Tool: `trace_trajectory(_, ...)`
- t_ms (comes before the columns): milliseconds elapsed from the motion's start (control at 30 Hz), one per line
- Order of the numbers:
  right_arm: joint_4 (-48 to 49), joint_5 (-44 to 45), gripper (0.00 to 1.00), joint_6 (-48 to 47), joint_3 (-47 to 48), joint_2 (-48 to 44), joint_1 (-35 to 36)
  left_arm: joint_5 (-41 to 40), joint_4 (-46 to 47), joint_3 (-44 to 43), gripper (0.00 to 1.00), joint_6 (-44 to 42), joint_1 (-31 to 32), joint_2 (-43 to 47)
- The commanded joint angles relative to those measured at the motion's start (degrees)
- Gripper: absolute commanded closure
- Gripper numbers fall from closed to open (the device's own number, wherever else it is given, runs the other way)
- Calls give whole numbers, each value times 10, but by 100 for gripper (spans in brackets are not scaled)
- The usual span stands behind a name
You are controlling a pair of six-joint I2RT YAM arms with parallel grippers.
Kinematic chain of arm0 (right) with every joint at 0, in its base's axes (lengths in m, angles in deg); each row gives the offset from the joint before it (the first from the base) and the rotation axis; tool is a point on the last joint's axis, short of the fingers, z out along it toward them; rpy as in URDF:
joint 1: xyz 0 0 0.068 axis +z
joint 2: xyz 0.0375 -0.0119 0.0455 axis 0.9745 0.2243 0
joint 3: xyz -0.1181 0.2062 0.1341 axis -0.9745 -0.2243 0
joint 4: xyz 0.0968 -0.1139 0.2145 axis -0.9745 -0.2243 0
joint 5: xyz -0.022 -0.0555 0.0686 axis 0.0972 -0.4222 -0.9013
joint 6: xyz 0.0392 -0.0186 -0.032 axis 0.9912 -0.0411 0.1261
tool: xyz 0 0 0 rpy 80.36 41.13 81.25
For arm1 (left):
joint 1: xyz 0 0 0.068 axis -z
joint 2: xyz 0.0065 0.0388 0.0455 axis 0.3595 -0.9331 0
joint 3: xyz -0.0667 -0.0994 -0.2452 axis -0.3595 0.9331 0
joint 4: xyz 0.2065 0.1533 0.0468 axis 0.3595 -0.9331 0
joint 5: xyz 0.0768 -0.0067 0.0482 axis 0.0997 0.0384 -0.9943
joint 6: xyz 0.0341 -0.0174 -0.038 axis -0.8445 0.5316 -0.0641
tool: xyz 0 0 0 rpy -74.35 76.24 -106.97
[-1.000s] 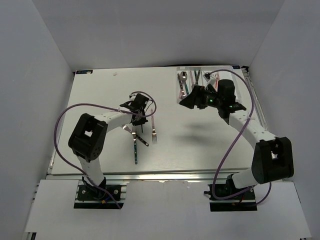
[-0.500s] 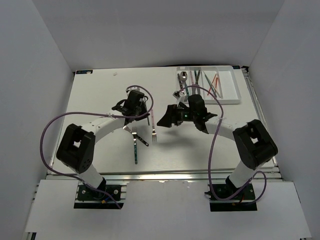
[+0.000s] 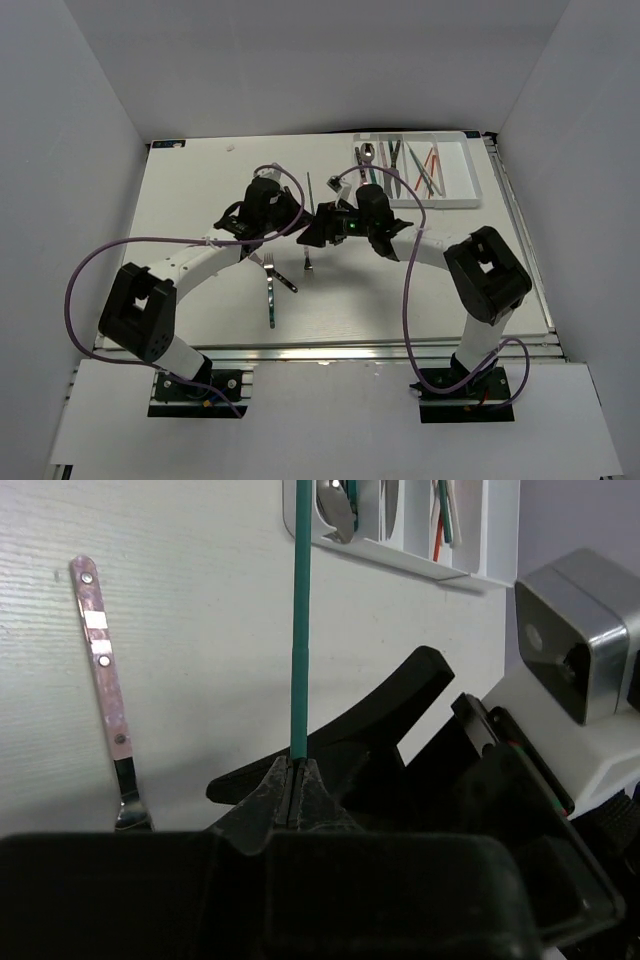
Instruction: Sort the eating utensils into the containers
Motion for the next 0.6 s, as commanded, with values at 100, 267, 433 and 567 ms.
trace_trajectory(100,31,30,47,-5,48,24,3,34,25,13,100,18,0,22)
trace_trajectory(267,30,29,100,-13,52,29,3,25,16,13,100,8,0,21)
trace_trajectory(433,-2,56,100,-27,47,22,0,-11,-26,-13,100,-18,0,18)
trace_trajectory(567,-107,112,100,-64,69,14,-47,-155,-191,-100,51,-64,0,26)
